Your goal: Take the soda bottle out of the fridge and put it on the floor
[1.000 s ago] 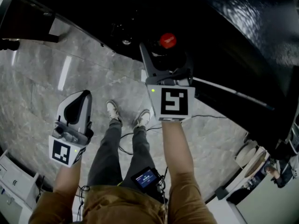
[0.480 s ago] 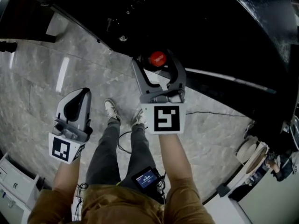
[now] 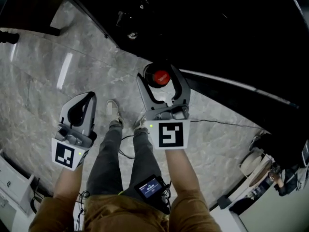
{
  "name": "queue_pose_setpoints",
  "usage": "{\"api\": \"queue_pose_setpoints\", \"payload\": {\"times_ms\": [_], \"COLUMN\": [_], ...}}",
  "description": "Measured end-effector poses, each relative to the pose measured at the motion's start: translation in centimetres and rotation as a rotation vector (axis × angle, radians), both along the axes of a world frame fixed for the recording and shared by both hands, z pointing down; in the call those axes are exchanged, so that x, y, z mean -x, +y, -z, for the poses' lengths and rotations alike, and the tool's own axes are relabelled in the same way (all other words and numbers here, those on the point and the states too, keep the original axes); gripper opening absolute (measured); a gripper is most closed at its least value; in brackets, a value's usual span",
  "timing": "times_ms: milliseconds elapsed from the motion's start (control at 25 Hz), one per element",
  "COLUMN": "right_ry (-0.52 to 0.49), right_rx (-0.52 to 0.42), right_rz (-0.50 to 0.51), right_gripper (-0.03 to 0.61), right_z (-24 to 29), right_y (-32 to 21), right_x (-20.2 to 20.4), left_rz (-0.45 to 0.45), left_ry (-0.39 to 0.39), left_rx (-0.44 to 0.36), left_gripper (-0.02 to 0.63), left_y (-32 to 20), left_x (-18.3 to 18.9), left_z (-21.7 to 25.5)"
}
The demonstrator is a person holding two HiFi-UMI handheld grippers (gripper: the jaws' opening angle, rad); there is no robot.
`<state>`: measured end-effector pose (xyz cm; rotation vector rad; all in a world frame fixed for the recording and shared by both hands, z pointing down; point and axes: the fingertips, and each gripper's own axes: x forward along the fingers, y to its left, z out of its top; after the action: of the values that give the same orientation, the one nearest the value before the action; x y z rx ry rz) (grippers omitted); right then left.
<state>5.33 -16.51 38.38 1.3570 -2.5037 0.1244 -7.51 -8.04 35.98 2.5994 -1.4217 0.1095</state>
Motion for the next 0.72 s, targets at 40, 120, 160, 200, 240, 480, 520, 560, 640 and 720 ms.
{"api": "queue_pose_setpoints", "payload": {"times_ms": [40,120,160,200,240,480,520,560,640,720], "right_ry": [-0.004,-0.012,-0.012,-0.002,0.024,0.09,0.093,0.095,0.098,0.105], "right_rx": [0.011,0.033,0.041,0.049,0.06,0.105,0.106,0.107,0.106,0.098], "right_rz": [0.011,0.03,0.043,0.065,0.097,0.187,0.192,0.196,0.203,0.218], "right_gripper": [0.304,0.304,0.304,0.304,0.304,0.304,0.304,0.304,0.304,0.304], "right_z": [-0.7,-2.2,-3.1,-4.1,-5.3,-11.9,-12.7,-13.5,-15.1,-16.7], "right_y": [0.6,1.5,1.9,2.4,3.0,4.9,5.0,5.1,5.2,5.1], "right_x": [0.4,1.1,1.5,1.8,2.1,2.9,2.9,2.8,2.7,2.7], "left_rz": [0.001,0.002,0.004,0.009,0.015,0.046,0.049,0.05,0.051,0.049], "left_ry": [-0.005,-0.01,-0.009,-0.009,-0.01,-0.026,-0.027,-0.028,-0.031,-0.033], "left_rx": [0.0,-0.005,-0.003,0.003,0.012,0.029,0.028,0.026,0.017,0.012], "left_gripper": [0.002,0.002,0.002,0.002,0.002,0.002,0.002,0.002,0.002,0.002], "left_y": [0.5,1.3,1.7,2.1,2.5,3.0,3.0,3.0,2.8,2.6], "left_x": [0.0,0.1,0.1,0.1,0.3,0.9,0.9,0.8,0.5,0.2], "left_z": [-0.4,-1.4,-2.1,-3.0,-3.9,-10.0,-10.9,-11.8,-13.3,-14.8]}}
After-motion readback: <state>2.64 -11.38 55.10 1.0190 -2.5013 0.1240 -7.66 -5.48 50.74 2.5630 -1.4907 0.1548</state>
